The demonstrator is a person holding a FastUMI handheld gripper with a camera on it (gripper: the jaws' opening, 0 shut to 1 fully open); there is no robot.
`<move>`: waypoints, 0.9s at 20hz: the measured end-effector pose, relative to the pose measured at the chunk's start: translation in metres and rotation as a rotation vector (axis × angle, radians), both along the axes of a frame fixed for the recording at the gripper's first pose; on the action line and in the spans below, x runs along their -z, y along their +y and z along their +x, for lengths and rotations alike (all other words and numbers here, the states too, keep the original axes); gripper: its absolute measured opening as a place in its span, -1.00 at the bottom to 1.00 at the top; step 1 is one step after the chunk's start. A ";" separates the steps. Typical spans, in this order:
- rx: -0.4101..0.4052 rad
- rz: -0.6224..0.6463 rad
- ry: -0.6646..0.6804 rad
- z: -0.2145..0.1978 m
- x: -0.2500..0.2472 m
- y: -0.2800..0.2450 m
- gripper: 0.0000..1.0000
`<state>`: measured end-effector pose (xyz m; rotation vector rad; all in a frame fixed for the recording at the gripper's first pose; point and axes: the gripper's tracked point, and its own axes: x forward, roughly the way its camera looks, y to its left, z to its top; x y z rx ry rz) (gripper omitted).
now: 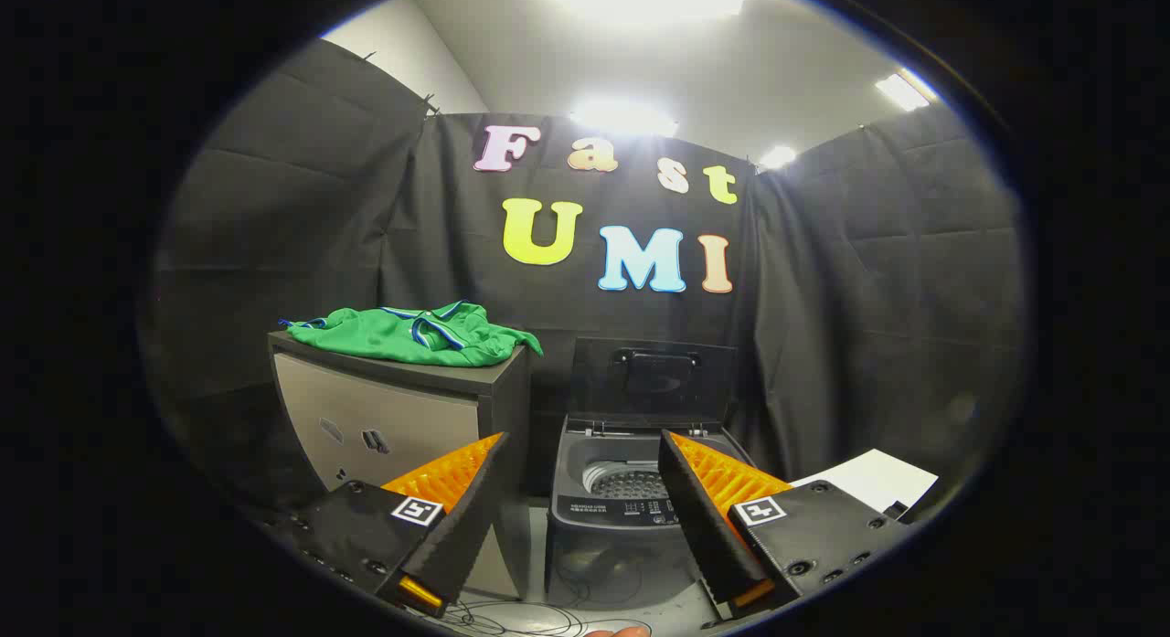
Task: Put the clothes into the washing machine and then close the washing machine lid.
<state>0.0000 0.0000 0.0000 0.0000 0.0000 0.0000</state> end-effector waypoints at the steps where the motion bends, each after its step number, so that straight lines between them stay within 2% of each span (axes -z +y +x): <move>1: 0.000 0.002 0.003 0.000 0.002 0.000 0.99; 18: -0.002 -0.011 0.009 0.002 0.002 0.001 1.00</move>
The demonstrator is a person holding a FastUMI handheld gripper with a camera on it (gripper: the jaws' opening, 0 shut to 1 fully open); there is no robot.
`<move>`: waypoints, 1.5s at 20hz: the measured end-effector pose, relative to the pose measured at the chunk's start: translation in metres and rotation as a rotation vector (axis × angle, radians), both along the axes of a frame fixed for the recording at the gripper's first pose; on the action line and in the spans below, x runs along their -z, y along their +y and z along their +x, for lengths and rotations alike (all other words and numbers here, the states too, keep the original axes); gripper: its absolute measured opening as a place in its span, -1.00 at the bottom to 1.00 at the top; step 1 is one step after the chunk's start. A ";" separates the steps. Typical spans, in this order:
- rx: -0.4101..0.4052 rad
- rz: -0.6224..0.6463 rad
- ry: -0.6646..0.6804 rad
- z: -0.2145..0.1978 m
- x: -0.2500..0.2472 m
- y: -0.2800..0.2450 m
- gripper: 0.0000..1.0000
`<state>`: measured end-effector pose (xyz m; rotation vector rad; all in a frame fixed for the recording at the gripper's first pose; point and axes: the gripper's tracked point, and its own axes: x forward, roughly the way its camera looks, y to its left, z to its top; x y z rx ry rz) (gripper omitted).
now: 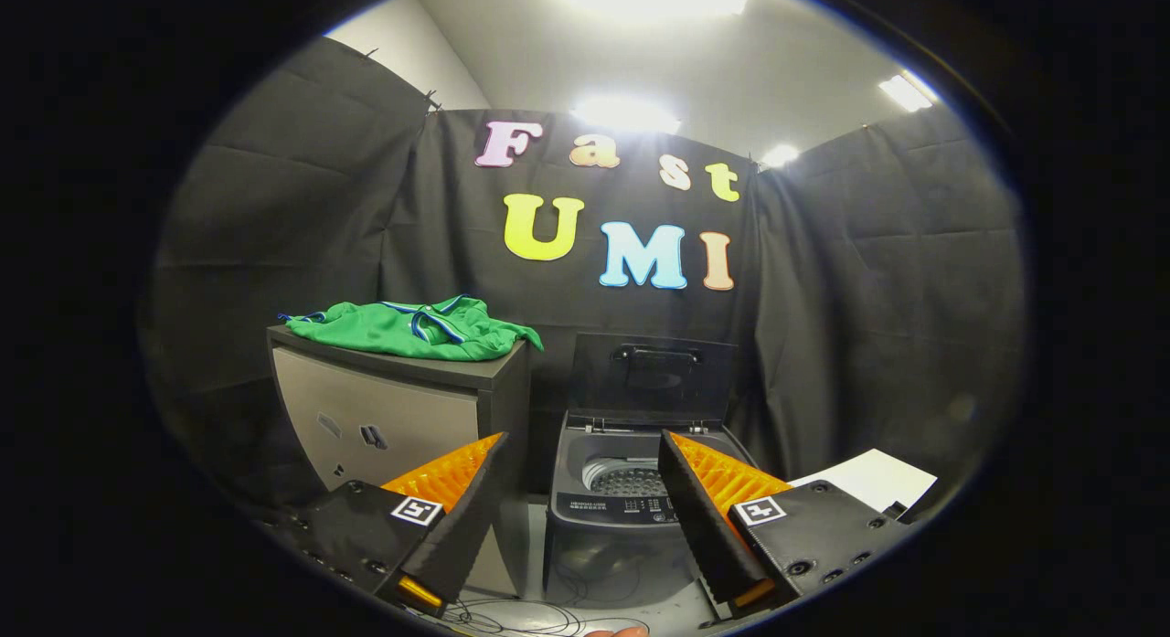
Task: Put the clothes into the washing machine and then close the washing machine lid.
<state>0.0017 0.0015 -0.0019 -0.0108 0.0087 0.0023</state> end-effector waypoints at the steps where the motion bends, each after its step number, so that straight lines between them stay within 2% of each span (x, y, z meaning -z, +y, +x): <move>1: 0.000 0.000 0.000 0.001 0.000 0.000 0.99; 7: -0.009 -0.004 -0.003 0.003 -0.002 0.003 1.00; 12: -0.056 0.010 -0.032 0.026 -0.033 0.016 0.99; 23: -0.264 0.018 -0.140 0.133 -0.179 0.108 0.99; 27: -0.350 0.020 -0.096 0.167 -0.207 0.159 1.00; 30: -0.379 0.010 -0.028 0.197 -0.214 0.188 0.99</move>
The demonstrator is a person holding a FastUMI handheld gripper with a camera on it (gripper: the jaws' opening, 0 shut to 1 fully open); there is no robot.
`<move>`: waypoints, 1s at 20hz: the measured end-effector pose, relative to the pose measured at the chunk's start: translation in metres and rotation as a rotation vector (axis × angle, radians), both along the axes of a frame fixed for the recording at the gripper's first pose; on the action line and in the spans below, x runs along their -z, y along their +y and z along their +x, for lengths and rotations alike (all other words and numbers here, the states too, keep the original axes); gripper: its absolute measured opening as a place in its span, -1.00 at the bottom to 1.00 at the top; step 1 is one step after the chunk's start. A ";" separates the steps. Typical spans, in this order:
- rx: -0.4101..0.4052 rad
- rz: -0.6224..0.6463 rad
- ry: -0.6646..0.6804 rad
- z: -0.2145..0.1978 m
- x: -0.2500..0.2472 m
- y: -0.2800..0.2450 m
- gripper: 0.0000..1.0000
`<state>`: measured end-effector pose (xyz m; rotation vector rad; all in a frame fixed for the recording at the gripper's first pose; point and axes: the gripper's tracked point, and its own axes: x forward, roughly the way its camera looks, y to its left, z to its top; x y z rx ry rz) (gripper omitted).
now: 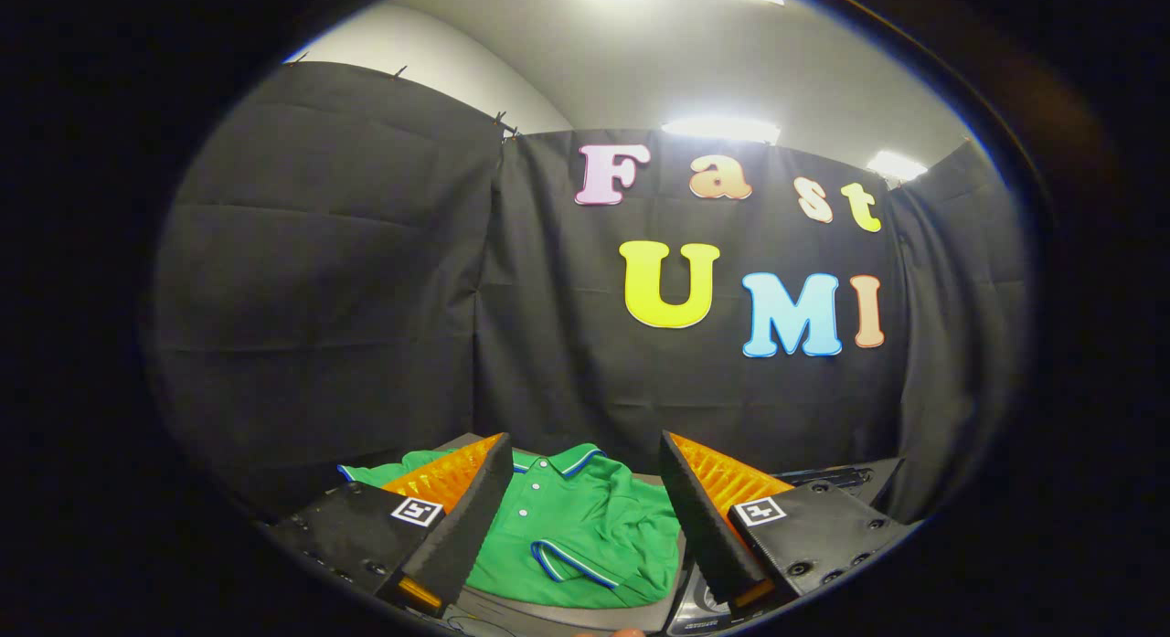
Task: Put the clothes into the washing machine and then close the washing machine lid.
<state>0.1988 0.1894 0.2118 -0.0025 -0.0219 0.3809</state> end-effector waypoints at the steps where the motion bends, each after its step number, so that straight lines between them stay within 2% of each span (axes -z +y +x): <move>1: -0.015 -0.004 0.035 0.011 0.002 0.013 0.99; 5: -0.067 -0.011 0.194 0.049 0.019 0.053 1.00; 11: -0.070 -0.095 0.421 0.087 0.076 0.085 1.00; 20: -0.096 -0.278 0.570 0.083 0.154 0.104 1.00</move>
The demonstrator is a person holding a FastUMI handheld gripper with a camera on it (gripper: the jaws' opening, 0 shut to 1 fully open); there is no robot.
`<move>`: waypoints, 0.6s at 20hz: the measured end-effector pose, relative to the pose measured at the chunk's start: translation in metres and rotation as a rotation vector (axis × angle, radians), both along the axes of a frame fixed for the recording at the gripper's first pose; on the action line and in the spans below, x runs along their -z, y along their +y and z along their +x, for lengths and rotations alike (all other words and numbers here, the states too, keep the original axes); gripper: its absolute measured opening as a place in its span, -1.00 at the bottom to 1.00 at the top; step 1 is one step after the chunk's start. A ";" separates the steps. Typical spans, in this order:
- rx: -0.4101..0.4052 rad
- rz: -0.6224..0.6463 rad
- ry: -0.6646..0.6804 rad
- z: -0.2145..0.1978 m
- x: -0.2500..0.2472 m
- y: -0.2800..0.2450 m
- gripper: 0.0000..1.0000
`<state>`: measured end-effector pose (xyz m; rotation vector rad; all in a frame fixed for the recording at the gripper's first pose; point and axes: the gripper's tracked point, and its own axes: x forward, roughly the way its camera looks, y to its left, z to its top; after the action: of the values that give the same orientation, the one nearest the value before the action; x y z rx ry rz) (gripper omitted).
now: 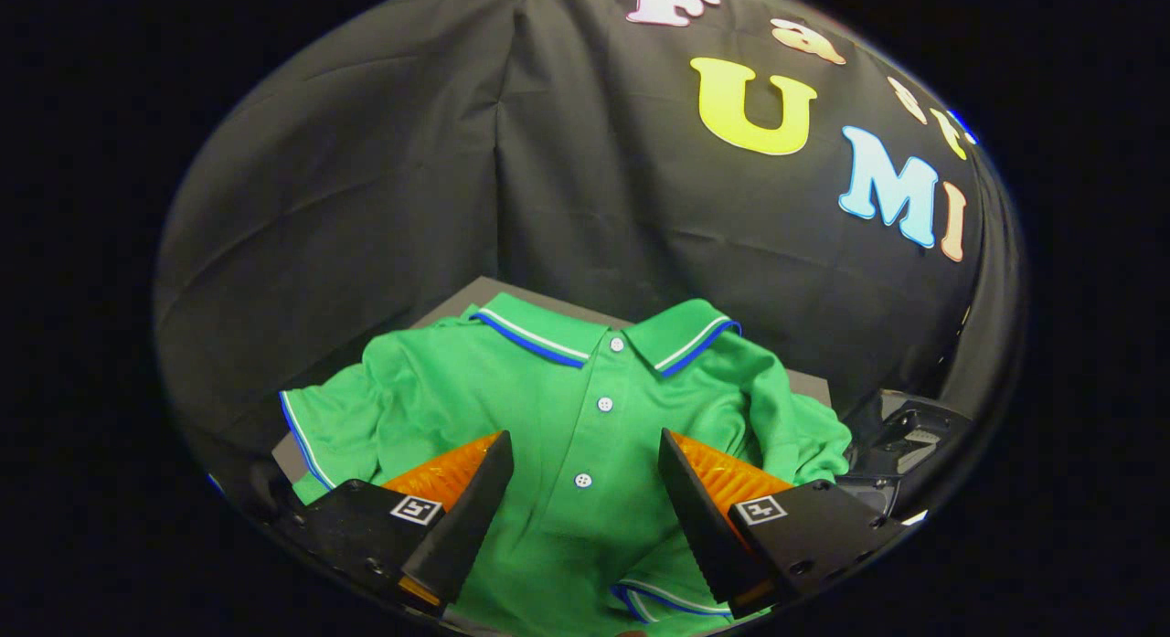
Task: Put the clothes into the washing machine and then close the washing machine lid.
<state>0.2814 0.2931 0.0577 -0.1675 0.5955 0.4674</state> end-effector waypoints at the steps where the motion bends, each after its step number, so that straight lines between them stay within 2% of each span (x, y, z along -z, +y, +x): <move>1: -0.004 0.020 0.013 0.000 0.002 0.002 1.00; 4: 0.021 0.075 0.040 0.000 0.004 0.002 0.99; 8: -0.040 0.069 0.016 0.002 -0.001 0.008 0.98; 9: -0.045 0.070 0.010 0.001 -0.001 0.008 0.84; 10: -0.039 0.060 0.041 -0.002 0.002 0.005 0.79; 12: -0.028 0.098 0.091 -0.007 0.002 0.007 0.29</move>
<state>0.2746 0.3003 0.0558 -0.0619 0.6586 0.5319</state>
